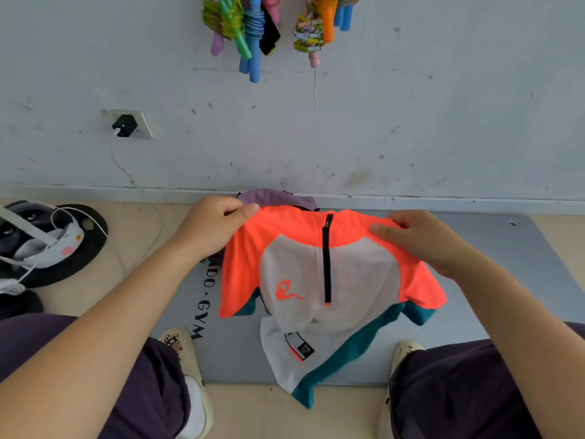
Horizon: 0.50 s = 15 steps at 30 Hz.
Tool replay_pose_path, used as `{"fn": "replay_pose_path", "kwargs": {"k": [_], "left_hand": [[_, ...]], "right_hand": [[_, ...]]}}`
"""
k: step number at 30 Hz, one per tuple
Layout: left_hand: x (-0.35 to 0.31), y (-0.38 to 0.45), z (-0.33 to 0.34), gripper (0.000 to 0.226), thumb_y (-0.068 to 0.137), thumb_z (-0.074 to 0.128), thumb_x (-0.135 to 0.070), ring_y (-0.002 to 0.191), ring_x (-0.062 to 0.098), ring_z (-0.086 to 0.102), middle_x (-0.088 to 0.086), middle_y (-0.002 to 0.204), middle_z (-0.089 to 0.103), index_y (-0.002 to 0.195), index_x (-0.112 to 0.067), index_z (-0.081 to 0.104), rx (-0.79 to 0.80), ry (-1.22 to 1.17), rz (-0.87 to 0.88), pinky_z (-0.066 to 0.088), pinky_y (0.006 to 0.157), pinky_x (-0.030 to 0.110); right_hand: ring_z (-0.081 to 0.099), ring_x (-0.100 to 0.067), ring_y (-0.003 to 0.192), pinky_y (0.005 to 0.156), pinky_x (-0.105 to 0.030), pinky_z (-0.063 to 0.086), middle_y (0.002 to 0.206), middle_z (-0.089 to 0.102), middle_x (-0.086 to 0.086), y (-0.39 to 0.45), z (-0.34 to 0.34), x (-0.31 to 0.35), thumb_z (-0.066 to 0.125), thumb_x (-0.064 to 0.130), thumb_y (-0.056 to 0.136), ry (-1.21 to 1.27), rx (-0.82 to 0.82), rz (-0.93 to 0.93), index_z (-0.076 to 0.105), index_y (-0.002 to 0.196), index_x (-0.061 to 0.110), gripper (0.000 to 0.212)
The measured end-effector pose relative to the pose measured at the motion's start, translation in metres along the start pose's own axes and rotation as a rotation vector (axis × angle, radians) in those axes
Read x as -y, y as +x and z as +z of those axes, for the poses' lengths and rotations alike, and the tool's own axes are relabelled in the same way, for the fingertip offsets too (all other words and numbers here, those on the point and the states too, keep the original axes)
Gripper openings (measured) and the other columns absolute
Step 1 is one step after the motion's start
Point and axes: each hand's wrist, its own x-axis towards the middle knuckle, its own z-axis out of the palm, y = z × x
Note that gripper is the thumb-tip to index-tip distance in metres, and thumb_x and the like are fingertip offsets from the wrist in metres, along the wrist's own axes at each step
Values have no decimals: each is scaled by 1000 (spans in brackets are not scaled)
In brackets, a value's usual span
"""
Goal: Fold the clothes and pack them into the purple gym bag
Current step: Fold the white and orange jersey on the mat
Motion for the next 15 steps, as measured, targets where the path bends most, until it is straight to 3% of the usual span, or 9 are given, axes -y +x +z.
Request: {"fn": "replay_pose_path", "kwargs": {"k": [3, 5, 7, 9, 12, 15], "left_hand": [[3, -7, 0, 38, 100, 54, -28, 56, -4, 44, -20, 59, 49, 62, -29, 59, 53, -147, -2, 34, 56, 10], [4, -10, 0, 28, 102, 50, -25, 65, -1, 49, -15, 70, 55, 76, -23, 63, 50, -287, -64, 41, 63, 14], [4, -12, -1, 28, 103, 46, -24, 68, 6, 46, -6, 72, 50, 78, -21, 58, -6, -368, -120, 40, 65, 23], [1, -14, 0, 28, 103, 44, -24, 64, 5, 40, -8, 68, 45, 78, -19, 55, -102, -302, -120, 33, 61, 24], [-8, -18, 0, 27, 102, 46, -25, 54, 2, 36, -7, 62, 42, 80, -12, 54, -193, -75, -17, 30, 53, 23], [-13, -19, -4, 34, 99, 51, -36, 53, 10, 38, -5, 56, 41, 73, -14, 53, -83, 155, 58, 31, 55, 32]], "right_hand": [[38, -15, 66, 67, -33, 27, 66, 46, -6, -4, -6, -4, 66, 29, 90, 96, 53, -83, 63, 72, 3, 32], [44, -17, 70, 71, -35, 31, 72, 53, -16, -7, -7, -3, 66, 27, 90, 182, 15, -126, 67, 79, 1, 28], [58, -14, 79, 80, -35, 43, 83, 69, -14, -9, -7, -2, 66, 24, 90, 317, -28, -162, 72, 84, 6, 20], [61, -14, 81, 85, -32, 45, 82, 71, -7, -11, -5, 1, 63, 21, 93, 417, -57, -200, 72, 82, 9, 18], [46, -9, 61, 64, -28, 37, 62, 54, 8, -11, 3, 4, 52, 18, 99, 416, -105, -210, 61, 72, 19, 28], [38, -8, 57, 57, -29, 29, 59, 45, 12, -9, 8, 6, 49, 26, 100, 232, -183, -128, 53, 69, 19, 32]]}}
